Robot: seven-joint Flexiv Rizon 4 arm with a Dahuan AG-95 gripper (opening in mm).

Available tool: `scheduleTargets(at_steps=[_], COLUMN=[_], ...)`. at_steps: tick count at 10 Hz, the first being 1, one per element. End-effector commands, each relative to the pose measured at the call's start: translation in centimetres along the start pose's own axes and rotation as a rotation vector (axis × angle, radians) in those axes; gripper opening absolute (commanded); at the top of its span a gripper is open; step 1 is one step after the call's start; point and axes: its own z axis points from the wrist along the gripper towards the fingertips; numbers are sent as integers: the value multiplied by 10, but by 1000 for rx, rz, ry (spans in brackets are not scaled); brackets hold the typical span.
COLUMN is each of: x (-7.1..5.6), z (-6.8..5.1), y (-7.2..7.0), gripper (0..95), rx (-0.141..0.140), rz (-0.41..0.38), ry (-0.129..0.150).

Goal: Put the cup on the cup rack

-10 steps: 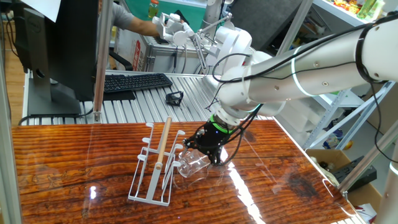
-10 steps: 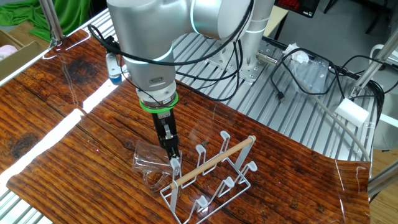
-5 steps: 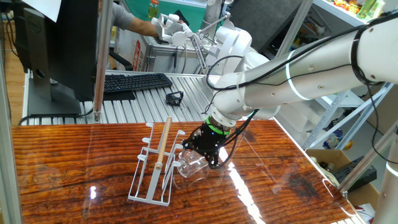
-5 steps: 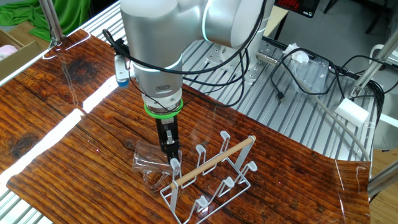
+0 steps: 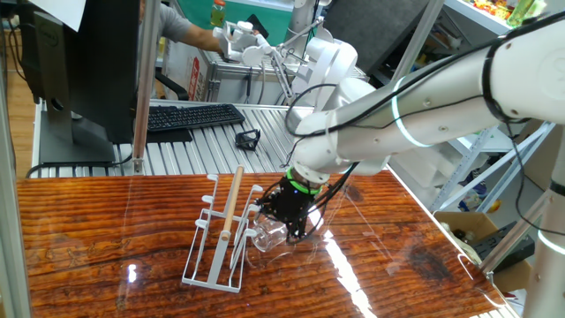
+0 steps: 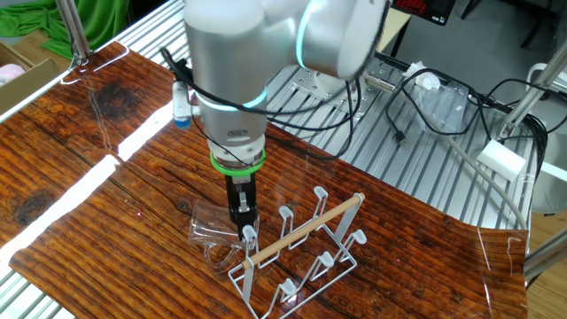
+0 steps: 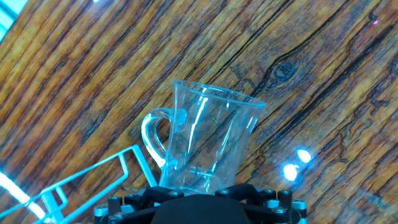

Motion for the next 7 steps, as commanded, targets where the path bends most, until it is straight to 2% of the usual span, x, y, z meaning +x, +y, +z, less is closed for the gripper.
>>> scheduleTargets(at_steps=[1,4,5,7], x=[-2,-3,-3,-3], z=[-2,-1,1,3], y=[2,4,6,6], gripper=[950,950,950,950], rx=[-4,-9,-12,-18], rz=[33,51,63,70], ry=[-2,-21,-36,-43])
